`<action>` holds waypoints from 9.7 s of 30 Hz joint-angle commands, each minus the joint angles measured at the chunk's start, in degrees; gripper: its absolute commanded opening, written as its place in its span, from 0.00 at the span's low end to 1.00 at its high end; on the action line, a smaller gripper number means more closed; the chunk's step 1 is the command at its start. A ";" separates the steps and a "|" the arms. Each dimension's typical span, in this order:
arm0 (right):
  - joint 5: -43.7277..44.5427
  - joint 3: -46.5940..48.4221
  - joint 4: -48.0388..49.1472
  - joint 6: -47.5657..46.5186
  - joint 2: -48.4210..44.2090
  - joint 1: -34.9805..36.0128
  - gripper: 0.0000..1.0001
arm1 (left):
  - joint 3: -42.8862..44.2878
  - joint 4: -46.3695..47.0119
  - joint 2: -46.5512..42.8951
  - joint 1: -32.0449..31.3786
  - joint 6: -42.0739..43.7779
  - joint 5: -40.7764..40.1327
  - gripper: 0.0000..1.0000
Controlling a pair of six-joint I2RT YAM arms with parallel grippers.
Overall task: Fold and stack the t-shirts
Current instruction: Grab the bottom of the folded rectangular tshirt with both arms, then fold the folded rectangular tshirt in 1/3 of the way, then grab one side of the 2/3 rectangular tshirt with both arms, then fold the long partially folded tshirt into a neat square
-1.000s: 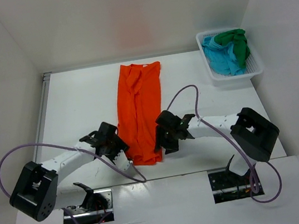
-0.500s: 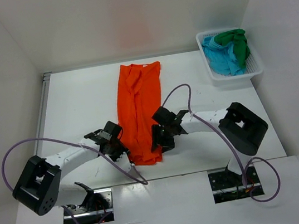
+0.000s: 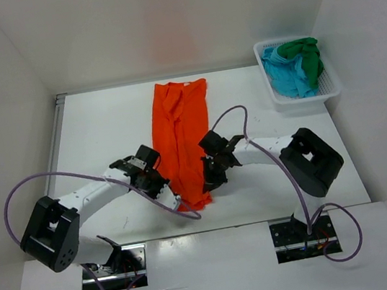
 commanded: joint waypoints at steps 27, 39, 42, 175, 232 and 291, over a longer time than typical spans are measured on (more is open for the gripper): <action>-13.06 58.66 -16.58 -18.19 30.36 -25.20 0.00 | 55.85 8.36 35.55 17.85 -42.28 10.83 0.00; -14.30 82.39 -24.32 -19.51 46.71 -26.96 0.36 | 60.69 6.67 43.21 19.52 -42.36 9.17 0.07; -13.07 86.24 -24.32 -19.51 49.08 -28.11 0.57 | 62.97 8.87 47.06 19.52 -45.17 7.33 0.20; -2.26 70.46 -19.76 -31.11 32.57 -29.33 0.72 | 67.29 4.48 48.92 17.50 -40.61 7.85 0.65; -7.18 37.49 2.48 -5.89 25.35 -20.73 0.69 | 104.85 -15.83 65.02 26.02 -85.09 2.75 1.00; -15.69 11.83 -23.18 -6.42 -22.81 -9.20 0.00 | 59.87 -42.37 25.17 19.17 -75.06 20.51 0.07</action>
